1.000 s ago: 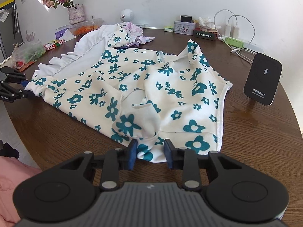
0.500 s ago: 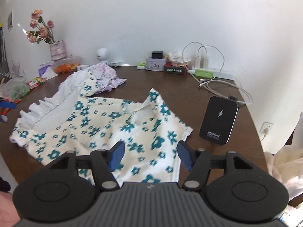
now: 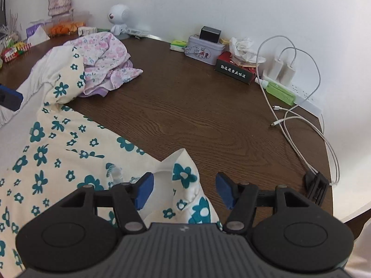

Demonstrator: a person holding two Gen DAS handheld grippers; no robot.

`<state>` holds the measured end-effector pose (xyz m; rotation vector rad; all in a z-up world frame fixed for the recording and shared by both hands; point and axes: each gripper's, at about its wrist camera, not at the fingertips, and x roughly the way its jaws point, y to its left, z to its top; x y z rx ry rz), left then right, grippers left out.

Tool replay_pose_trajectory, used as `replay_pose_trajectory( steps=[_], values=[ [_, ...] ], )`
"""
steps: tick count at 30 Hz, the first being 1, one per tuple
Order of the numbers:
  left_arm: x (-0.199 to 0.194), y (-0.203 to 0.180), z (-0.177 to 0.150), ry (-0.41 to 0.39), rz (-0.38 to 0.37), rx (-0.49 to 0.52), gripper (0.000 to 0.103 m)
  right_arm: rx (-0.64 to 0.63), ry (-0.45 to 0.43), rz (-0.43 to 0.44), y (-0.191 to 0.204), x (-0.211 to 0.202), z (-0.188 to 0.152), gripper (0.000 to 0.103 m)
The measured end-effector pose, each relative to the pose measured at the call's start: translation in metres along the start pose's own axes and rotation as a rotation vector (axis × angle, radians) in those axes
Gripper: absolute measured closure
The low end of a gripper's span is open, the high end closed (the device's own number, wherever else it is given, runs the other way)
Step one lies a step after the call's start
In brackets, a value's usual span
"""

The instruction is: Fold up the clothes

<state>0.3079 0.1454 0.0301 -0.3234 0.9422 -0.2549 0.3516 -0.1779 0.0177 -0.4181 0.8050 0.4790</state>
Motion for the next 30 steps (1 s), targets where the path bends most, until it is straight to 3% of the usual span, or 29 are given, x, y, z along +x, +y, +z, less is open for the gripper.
replay_pose_trajectory(
  steps=[2,7,9,11,12,13,14,17,24,26,27,30],
  values=[
    [0.022,0.006,0.01,0.036,0.016,-0.034,0.042,-0.026,0.02,0.002,0.0,0.012,0.003,0.044],
    [0.042,0.014,0.014,0.049,0.02,-0.08,0.055,-0.117,0.063,0.006,0.003,0.028,0.004,0.052],
    [0.046,0.018,0.016,0.044,0.016,-0.098,0.066,-0.129,0.068,0.013,0.002,0.033,0.004,0.053],
    [0.049,0.023,0.017,0.032,0.007,-0.115,0.081,-0.139,0.051,0.043,0.003,0.034,0.005,0.062],
    [0.05,0.025,0.016,0.026,0.006,-0.125,0.09,-0.145,0.042,0.057,0.003,0.035,0.005,0.073],
    [0.05,0.026,0.015,0.017,0.002,-0.132,0.093,-0.152,0.034,0.065,0.004,0.034,0.004,0.089],
    [0.051,0.028,0.014,0.007,-0.003,-0.138,0.094,-0.161,0.022,0.071,0.006,0.032,0.004,0.094],
    [0.05,0.03,0.008,-0.029,-0.017,-0.154,0.095,-0.141,-0.034,0.07,0.003,0.024,0.003,0.099],
    [0.051,0.034,0.001,-0.062,-0.057,-0.201,0.095,-0.029,-0.011,0.046,-0.014,0.029,-0.001,0.096],
    [0.051,0.033,0.001,-0.064,-0.06,-0.203,0.094,-0.041,-0.041,0.058,-0.009,0.022,-0.002,0.078],
    [0.051,0.033,0.001,-0.064,-0.063,-0.206,0.094,-0.068,-0.07,0.049,-0.004,0.017,-0.003,0.062],
    [0.051,0.034,0.002,-0.062,-0.068,-0.21,0.094,-0.196,-0.085,0.035,0.014,0.007,-0.003,0.059]
  ],
)
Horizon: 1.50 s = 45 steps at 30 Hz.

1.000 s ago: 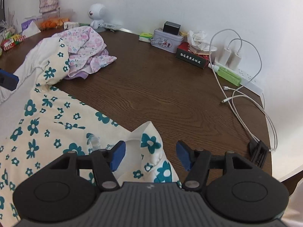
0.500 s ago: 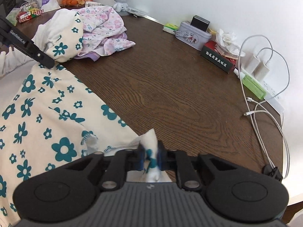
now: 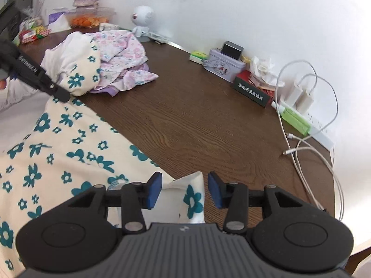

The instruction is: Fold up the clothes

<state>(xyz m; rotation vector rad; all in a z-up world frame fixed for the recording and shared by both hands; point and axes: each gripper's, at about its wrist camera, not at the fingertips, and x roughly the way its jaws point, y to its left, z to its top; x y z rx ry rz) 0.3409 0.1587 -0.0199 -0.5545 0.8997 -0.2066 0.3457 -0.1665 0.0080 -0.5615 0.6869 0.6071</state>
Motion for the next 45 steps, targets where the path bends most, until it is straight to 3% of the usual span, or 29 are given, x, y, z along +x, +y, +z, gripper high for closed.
replay_pose_trajectory(
  steps=[5,15,20,26,29,31,32,39,45],
  values=[
    [0.001,0.001,-0.001,-0.003,-0.003,-0.006,0.094,-0.196,0.071,0.041,0.032,0.008,0.004,0.059],
    [0.002,0.005,-0.002,0.002,-0.018,-0.017,0.094,-0.272,0.07,0.054,0.037,-0.007,0.001,0.059],
    [0.002,0.006,-0.003,0.0,-0.025,-0.02,0.094,-0.33,0.108,0.06,0.048,0.011,0.001,0.062],
    [0.002,0.004,-0.004,0.002,-0.021,-0.006,0.094,-0.326,0.065,0.026,0.046,0.024,0.011,0.063],
    [0.003,0.005,-0.004,0.003,-0.025,-0.01,0.094,-0.297,0.05,0.053,0.043,0.03,0.013,0.076],
    [0.003,0.006,-0.004,0.002,-0.028,-0.015,0.094,-0.292,0.046,0.091,0.044,0.031,0.011,0.098],
    [0.003,0.006,-0.004,0.002,-0.029,-0.017,0.094,-0.294,0.044,0.102,0.045,0.031,0.01,0.1],
    [0.002,0.007,-0.005,-0.007,-0.036,-0.035,0.094,-0.23,-0.108,-0.013,0.036,0.014,0.017,0.102],
    [0.001,0.006,-0.004,-0.014,-0.038,-0.043,0.094,-0.259,-0.053,-0.025,0.043,0.03,0.011,0.102]
  ],
)
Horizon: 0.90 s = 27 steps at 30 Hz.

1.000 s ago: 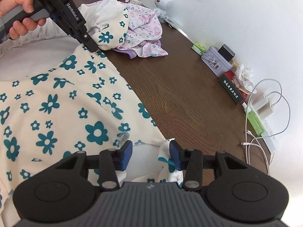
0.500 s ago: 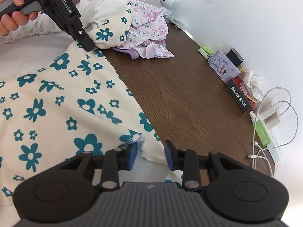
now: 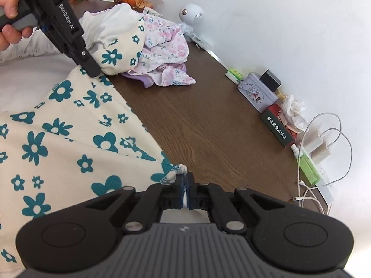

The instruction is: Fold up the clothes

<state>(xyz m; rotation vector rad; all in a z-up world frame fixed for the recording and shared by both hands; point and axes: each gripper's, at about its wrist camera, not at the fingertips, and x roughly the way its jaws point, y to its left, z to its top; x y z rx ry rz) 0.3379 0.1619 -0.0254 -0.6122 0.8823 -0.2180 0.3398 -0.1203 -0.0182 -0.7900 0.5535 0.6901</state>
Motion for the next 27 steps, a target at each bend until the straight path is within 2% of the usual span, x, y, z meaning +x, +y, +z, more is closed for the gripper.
replay_pose_trajectory(
  steps=[5,10,18,21,22,23,27],
  values=[
    [-0.005,-0.009,0.003,-0.034,0.016,0.018,0.096,0.007,-0.028,-0.009,0.006,-0.002,-0.003,0.102],
    [-0.015,-0.008,0.004,-0.139,-0.051,-0.03,0.096,0.038,-0.095,-0.053,0.0,-0.014,-0.004,0.102],
    [0.005,0.006,0.003,-0.122,-0.025,-0.113,0.095,0.021,-0.017,-0.055,0.007,0.007,-0.017,0.102],
    [0.003,0.01,0.005,-0.113,-0.058,-0.154,0.087,0.039,-0.034,-0.059,0.007,0.005,-0.018,0.102],
    [0.0,0.01,0.006,-0.111,-0.065,-0.157,0.075,0.041,-0.042,-0.06,0.007,0.004,-0.018,0.102],
    [-0.003,0.008,0.007,-0.111,-0.067,-0.146,0.068,0.039,-0.046,-0.063,0.007,0.003,-0.018,0.102],
    [-0.01,-0.002,0.01,-0.069,-0.078,-0.092,0.069,0.035,-0.058,-0.066,0.007,-0.001,-0.017,0.102]
  ],
)
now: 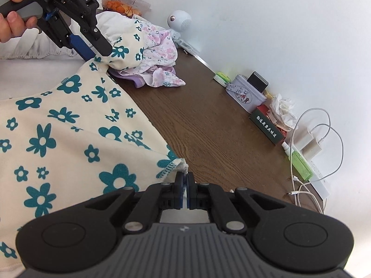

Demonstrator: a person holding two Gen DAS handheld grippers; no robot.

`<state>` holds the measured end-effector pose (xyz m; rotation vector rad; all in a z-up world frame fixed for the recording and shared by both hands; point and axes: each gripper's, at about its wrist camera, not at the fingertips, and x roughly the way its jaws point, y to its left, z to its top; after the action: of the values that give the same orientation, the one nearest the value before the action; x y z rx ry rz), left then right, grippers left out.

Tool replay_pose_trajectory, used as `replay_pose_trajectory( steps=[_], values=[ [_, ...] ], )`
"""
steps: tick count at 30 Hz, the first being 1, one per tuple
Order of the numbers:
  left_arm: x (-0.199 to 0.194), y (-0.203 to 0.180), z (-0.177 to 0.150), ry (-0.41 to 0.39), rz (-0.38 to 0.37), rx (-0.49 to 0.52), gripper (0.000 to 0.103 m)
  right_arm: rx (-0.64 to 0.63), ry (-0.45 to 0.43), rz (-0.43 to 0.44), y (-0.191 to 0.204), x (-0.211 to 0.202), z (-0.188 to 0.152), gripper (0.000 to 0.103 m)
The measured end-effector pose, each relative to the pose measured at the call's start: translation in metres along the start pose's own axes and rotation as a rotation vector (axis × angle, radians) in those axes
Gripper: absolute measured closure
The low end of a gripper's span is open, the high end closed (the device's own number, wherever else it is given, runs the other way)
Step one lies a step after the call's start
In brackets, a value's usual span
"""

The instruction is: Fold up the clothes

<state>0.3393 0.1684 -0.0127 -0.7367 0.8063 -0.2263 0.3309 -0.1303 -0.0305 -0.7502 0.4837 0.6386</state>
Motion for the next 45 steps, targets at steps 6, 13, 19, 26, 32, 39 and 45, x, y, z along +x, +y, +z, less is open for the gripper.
replay_pose_trajectory(
  steps=[6,13,19,26,32,39,45],
  values=[
    [0.014,-0.011,-0.01,0.093,0.037,0.048,0.098,0.001,-0.006,0.0,0.001,-0.001,0.001,0.102],
    [0.009,-0.011,-0.01,-0.02,-0.054,0.004,0.103,0.0,-0.032,-0.022,-0.001,-0.006,0.002,0.102],
    [0.014,-0.002,-0.011,-0.07,-0.052,-0.05,0.103,0.014,-0.027,-0.063,-0.002,-0.002,-0.002,0.102],
    [0.017,0.002,-0.011,-0.035,-0.036,-0.052,0.094,0.031,0.008,-0.042,0.002,0.009,-0.003,0.096],
    [-0.03,-0.023,-0.001,-0.062,-0.08,0.109,0.042,0.249,-0.062,0.019,-0.038,-0.04,0.002,0.035],
    [-0.063,-0.081,-0.034,0.014,-0.069,0.398,0.032,0.487,-0.07,0.197,-0.053,-0.11,-0.029,0.028],
    [-0.016,-0.111,-0.097,0.208,0.062,0.585,0.073,0.426,0.037,0.253,0.004,-0.093,-0.054,0.08]
  ],
)
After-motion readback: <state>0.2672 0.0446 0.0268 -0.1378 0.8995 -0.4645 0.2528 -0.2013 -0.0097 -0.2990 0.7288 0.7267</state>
